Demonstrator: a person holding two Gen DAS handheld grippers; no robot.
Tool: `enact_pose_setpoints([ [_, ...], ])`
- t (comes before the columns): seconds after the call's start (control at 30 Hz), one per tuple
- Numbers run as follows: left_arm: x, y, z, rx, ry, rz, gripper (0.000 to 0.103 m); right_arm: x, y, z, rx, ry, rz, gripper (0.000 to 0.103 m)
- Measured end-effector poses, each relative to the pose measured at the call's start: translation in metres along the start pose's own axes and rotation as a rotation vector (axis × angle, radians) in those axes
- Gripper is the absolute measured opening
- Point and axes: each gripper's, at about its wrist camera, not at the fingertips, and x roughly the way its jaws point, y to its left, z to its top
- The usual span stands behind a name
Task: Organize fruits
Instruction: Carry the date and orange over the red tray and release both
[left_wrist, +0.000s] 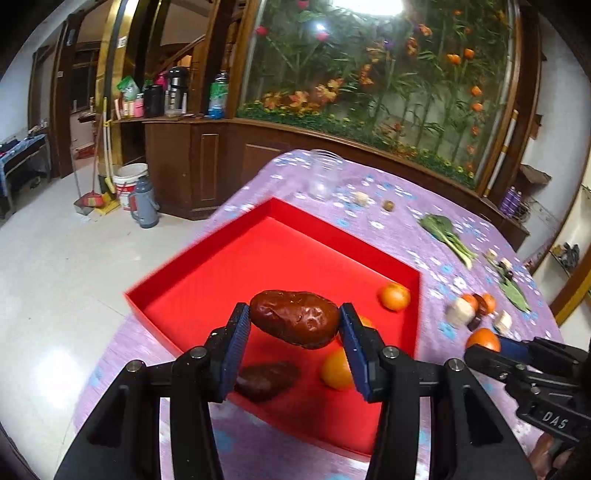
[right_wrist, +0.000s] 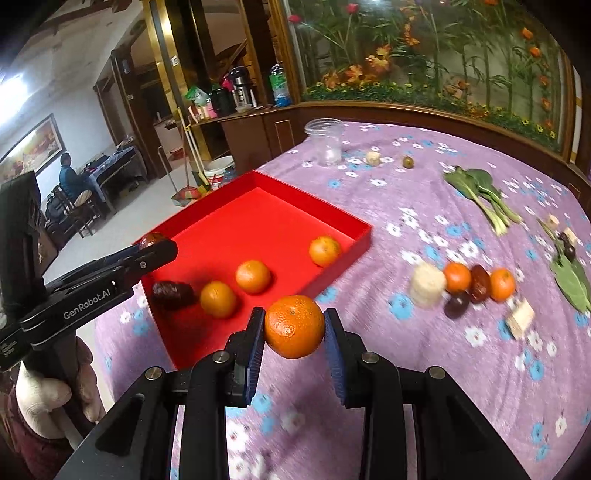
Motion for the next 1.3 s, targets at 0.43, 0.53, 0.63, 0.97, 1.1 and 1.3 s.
enact_pose_setpoints([
  [0.43,0.068,0.050,0.045,-0.046,0.109,0.028,0.048,0.086,0.029,0.065,-0.016,0.084,0.069,0.035],
  [0.53,0.077,0.057,0.048,-0.058,0.132,0.016,0.048,0.105,0.029,0.073,-0.014,0.110,0.080,0.035],
  [0.63,0.083,0.059,0.047,-0.068,0.149,0.007,0.048,0.121,0.031,0.077,-0.015,0.131,0.090,0.035],
  [0.97,0.092,0.059,0.045,-0.067,0.166,0.018,0.048,0.152,0.037,0.080,-0.009,0.167,0.125,0.036],
  [1.1,0.092,0.061,0.045,-0.084,0.176,0.011,0.053,0.152,0.036,0.082,0.004,0.159,0.140,0.039],
  [1.3,0.073,0.058,0.046,-0.095,0.147,0.021,0.056,0.138,0.031,0.083,0.032,0.129,0.152,0.049],
])
